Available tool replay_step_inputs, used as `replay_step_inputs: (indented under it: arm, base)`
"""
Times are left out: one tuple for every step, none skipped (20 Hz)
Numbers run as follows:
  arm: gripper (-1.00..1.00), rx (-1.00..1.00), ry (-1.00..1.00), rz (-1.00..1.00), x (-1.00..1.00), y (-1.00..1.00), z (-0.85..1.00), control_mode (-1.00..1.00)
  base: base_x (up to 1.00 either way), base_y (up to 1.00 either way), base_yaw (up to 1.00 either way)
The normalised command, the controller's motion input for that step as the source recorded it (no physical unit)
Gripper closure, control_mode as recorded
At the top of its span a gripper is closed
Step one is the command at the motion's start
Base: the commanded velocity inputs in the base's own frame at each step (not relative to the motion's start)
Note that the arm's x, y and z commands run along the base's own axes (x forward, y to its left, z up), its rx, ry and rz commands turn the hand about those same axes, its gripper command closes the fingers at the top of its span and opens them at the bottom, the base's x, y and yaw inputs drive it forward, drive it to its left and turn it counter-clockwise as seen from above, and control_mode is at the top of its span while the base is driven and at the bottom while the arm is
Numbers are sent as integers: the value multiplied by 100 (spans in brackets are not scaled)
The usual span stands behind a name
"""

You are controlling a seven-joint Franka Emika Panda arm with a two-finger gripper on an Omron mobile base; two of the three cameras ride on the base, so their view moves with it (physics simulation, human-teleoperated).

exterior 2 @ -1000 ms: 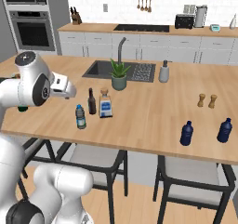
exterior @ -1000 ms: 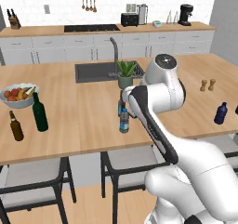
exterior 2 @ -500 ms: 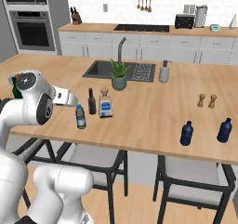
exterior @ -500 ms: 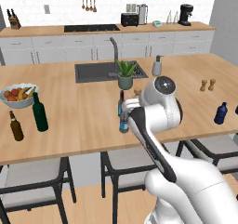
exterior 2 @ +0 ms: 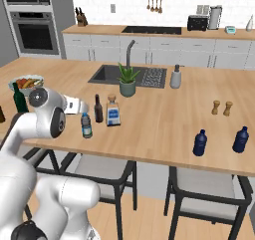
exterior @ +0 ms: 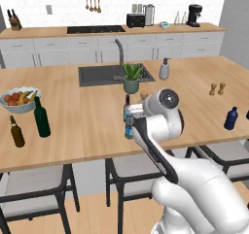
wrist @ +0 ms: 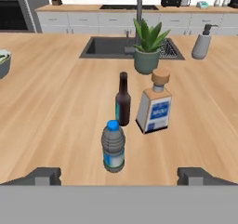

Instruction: Move the plastic bottles in the middle to the plastics group, and the glass bottles in the middle to the glass group.

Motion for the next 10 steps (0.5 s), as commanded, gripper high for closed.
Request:
replay_step_inputs:
  arm:
    - [-100,1,-9,0,53,0,0,-100]
    - [-100,0,-6,0,49,0,0,-100]
    - [-100,0,-3,0,50,8,0,-100]
    - [-100,0,-2,0,46,3,0,-100]
    - [-100,0,-2,0,34,1,0,-100]
    - [-100,0,-2,-3,29,17,-9,-100]
    - [-100,0,-1,-2,21,13,-18,-100]
    - [-100,3,0,0,16,0,-23,-100]
    - [-100,3,0,0,12,0,-28,-100]
    - [-100,0,-1,0,18,1,-21,-100]
  base:
    - [0,0,0]
    - [0,0,0]
    - [0,0,0]
    - [0,0,0]
    - [0,0,0]
    - [0,0,0]
    - [0,0,0]
    - [0,0,0]
    - [0,0,0]
    - [0,0,0]
